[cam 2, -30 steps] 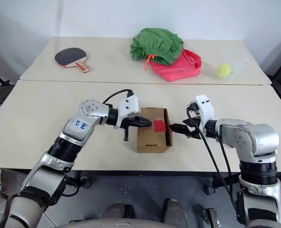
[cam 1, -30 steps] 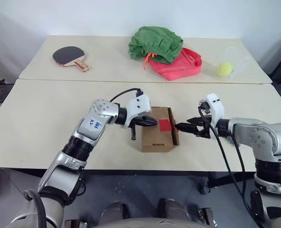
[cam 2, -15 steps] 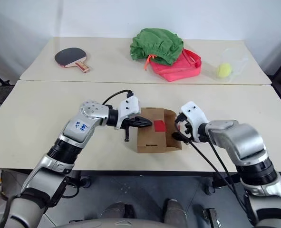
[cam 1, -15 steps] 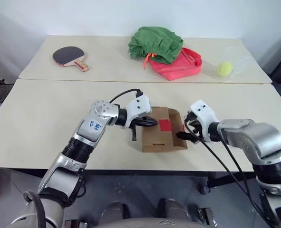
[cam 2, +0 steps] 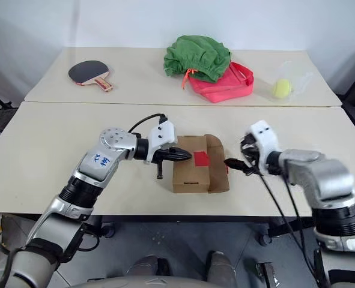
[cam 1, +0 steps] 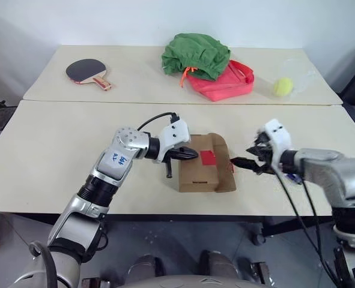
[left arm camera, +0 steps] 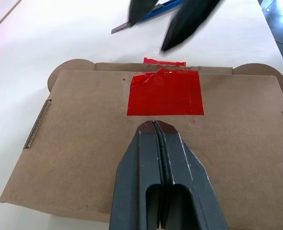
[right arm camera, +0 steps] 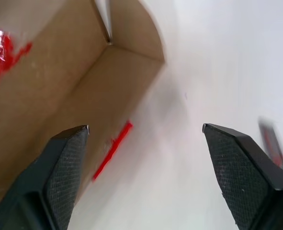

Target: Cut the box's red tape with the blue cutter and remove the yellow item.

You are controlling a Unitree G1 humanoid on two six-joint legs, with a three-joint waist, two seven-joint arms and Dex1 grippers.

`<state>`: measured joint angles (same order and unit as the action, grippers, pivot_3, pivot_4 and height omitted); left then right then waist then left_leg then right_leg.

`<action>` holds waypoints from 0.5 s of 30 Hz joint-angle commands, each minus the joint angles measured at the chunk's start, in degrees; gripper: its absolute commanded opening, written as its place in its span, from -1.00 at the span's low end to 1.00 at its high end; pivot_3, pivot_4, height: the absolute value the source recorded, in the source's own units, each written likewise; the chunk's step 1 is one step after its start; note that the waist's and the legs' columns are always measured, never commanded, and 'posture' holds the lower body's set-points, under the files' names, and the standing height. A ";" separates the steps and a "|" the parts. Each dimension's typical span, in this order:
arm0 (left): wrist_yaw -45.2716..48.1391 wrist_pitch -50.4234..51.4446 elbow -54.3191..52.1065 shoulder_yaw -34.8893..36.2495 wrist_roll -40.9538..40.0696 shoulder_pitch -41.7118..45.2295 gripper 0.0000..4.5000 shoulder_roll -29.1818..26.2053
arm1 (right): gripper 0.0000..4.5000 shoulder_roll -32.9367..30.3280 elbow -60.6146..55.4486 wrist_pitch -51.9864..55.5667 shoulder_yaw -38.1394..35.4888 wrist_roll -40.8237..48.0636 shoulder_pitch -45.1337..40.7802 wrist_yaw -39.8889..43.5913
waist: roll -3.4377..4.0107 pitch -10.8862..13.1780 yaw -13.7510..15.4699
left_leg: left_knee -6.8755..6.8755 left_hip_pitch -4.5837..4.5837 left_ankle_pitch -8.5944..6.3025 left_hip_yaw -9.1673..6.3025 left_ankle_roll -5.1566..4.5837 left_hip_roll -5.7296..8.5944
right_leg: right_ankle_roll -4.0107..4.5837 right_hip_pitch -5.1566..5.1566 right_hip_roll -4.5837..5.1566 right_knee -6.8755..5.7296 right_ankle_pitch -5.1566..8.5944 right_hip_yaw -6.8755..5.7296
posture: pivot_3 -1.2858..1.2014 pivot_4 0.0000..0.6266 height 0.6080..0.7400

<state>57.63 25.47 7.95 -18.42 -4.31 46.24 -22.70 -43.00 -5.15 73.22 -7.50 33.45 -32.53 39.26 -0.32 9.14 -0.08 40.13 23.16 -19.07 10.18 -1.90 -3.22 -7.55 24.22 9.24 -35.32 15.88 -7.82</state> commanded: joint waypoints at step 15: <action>0.34 2.76 -3.00 -0.97 0.65 -3.11 -1.00 -1.95 | 0.76 4.82 19.06 3.96 7.35 3.72 -7.85 9.55 | 0.01 -0.01 -0.33 | 0.00 -0.06 0.00 0.04 0.01 -0.01 | 0.00 0.02 0.00 -0.10 0.00 0.04 | 0.03 -0.52 1.00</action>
<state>57.51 26.99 5.01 -17.88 -4.31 44.63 -23.94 -38.98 12.43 77.95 -1.91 37.66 -40.22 48.14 -0.31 9.12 -0.41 40.13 23.10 -19.07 10.22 -1.88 -3.24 -7.55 24.24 9.24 -35.44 15.88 -7.78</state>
